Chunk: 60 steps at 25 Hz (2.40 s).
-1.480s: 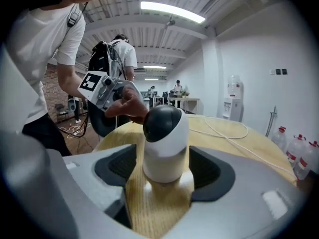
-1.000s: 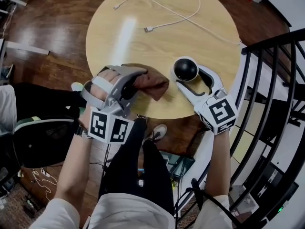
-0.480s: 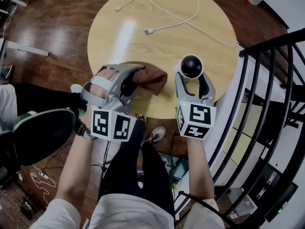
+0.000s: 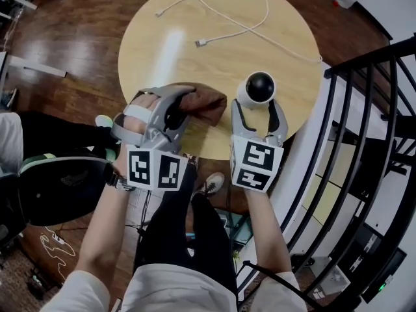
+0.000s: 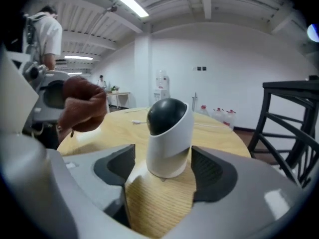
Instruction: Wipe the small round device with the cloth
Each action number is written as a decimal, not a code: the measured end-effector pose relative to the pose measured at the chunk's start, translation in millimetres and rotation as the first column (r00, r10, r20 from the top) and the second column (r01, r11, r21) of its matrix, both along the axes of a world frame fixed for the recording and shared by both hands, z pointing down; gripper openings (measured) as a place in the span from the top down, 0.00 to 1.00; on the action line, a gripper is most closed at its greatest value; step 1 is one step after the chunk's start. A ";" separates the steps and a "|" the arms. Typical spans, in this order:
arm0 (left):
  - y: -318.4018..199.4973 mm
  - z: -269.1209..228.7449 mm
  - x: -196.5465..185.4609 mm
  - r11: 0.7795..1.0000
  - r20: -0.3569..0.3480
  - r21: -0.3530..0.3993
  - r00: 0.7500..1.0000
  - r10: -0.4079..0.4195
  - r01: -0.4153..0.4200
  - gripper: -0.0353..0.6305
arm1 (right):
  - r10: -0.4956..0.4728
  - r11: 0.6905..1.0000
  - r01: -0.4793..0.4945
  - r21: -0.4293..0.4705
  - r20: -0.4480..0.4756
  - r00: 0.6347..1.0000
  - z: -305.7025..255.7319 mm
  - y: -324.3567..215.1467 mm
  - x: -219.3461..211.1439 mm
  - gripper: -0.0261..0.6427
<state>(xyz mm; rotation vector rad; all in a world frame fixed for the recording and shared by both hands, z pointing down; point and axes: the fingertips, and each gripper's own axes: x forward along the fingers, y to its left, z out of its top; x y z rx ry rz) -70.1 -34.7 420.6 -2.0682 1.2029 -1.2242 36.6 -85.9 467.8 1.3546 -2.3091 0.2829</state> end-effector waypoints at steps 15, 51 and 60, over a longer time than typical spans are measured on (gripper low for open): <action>-33.8 9.8 86.4 0.992 0.230 0.120 0.970 -0.075 0.049 0.83 | -0.235 0.964 0.246 0.105 -0.102 0.967 0.5 29.5 56.1 0.43; -17.1 76.6 125.0 0.994 0.302 -0.098 0.951 0.065 -0.037 0.83 | -0.261 0.962 0.261 0.074 -0.021 0.965 16.1 35.9 70.2 0.43; 0.7 92.1 124.6 0.946 0.293 -0.321 0.946 0.141 -0.041 0.84 | -0.274 0.960 0.273 0.054 0.001 0.962 7.5 48.4 73.7 0.43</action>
